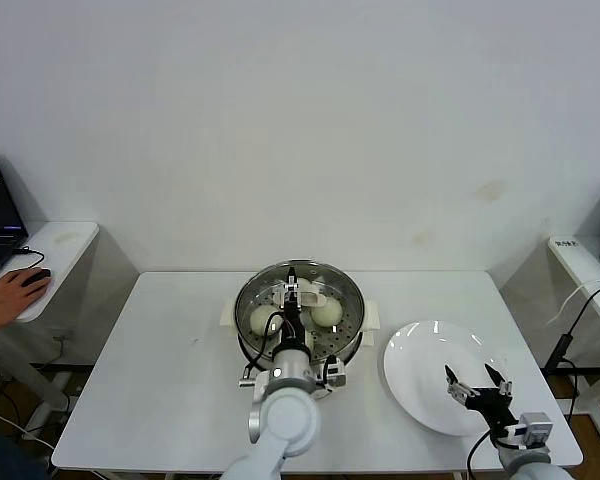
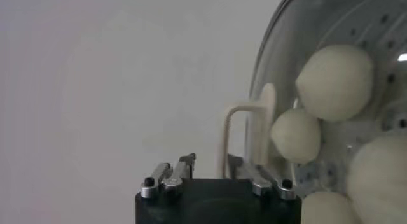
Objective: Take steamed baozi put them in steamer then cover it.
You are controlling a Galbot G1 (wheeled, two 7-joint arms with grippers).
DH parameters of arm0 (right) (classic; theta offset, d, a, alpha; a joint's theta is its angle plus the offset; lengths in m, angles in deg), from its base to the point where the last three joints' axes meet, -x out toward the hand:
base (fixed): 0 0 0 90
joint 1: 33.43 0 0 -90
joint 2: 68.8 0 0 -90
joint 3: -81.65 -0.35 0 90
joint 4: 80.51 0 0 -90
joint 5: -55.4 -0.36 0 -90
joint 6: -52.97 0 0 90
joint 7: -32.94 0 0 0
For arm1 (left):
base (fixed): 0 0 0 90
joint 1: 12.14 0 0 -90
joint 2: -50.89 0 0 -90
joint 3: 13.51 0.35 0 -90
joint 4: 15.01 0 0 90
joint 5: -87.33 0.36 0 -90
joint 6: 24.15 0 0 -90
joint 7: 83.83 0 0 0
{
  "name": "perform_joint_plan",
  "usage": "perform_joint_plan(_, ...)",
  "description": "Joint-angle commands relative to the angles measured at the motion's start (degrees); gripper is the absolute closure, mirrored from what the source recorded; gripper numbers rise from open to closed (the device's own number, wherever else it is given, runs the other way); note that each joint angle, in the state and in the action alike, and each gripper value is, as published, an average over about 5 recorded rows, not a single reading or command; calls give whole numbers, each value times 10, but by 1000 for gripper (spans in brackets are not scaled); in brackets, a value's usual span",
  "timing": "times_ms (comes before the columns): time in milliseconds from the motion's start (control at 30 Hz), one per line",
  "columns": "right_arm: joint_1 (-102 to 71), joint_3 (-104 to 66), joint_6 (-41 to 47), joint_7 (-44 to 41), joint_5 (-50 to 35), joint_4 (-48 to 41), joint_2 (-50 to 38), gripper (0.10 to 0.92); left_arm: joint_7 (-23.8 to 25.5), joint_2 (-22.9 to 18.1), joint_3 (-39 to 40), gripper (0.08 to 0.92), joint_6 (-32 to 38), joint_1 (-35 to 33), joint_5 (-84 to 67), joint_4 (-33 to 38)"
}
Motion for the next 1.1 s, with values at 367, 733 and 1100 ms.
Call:
perform_joint_plan(367,0,-1,0,0,0,-2,-1,203,17,10,8,178,1,-18,-12,55)
perform_joint_plan(733,-1,0,0,-1,1,-2,-1,203,16,17,7,177,2,-40,-11,82)
perform_joint_plan(1100,-1,5,-4,-2,2,5,-1,203,3,36,-14,177,19,-92,-12,138)
